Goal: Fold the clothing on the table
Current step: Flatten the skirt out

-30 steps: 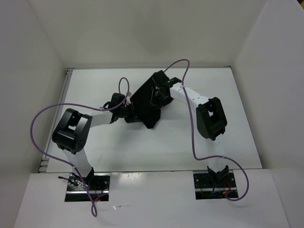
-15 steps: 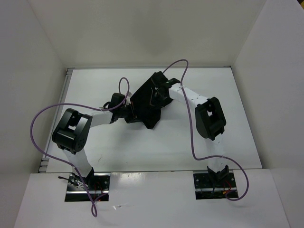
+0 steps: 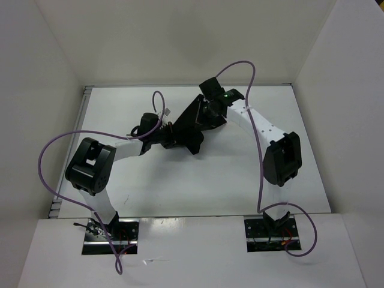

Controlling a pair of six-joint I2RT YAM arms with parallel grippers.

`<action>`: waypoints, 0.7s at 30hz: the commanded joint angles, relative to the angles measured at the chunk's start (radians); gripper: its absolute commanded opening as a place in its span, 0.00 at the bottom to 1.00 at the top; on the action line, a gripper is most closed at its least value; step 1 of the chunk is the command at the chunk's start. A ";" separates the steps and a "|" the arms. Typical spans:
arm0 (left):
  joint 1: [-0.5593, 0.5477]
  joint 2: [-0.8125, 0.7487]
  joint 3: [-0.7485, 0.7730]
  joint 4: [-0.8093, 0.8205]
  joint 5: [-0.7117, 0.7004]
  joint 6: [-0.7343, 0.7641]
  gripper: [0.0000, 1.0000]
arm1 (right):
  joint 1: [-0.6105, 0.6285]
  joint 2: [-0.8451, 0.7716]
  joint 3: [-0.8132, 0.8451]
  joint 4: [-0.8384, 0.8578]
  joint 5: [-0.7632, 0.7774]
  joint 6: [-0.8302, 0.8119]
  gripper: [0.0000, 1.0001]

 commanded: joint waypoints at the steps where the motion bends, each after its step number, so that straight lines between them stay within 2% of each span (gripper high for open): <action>1: 0.008 0.018 -0.030 -0.116 -0.047 0.036 0.00 | -0.089 -0.163 -0.028 0.010 0.048 -0.014 0.00; 7: 0.017 0.018 -0.030 -0.116 -0.047 0.036 0.00 | -0.156 -0.230 -0.163 0.059 0.003 -0.014 0.00; 12: 0.017 0.018 -0.030 -0.116 -0.047 0.036 0.00 | -0.156 -0.230 -0.263 0.083 -0.007 -0.004 0.02; 13: 0.017 0.018 -0.030 -0.116 -0.047 0.036 0.00 | -0.156 -0.230 -0.263 0.083 -0.007 -0.004 0.08; 15: 0.017 0.018 -0.030 -0.126 -0.047 0.036 0.00 | -0.156 -0.241 -0.263 0.083 0.007 -0.004 0.09; 18: 0.026 0.018 -0.030 -0.126 -0.047 0.036 0.00 | -0.156 -0.250 -0.263 0.083 0.021 -0.004 0.24; 21: 0.026 0.018 -0.030 -0.126 -0.038 0.036 0.00 | -0.156 -0.250 -0.286 0.109 -0.040 -0.004 0.34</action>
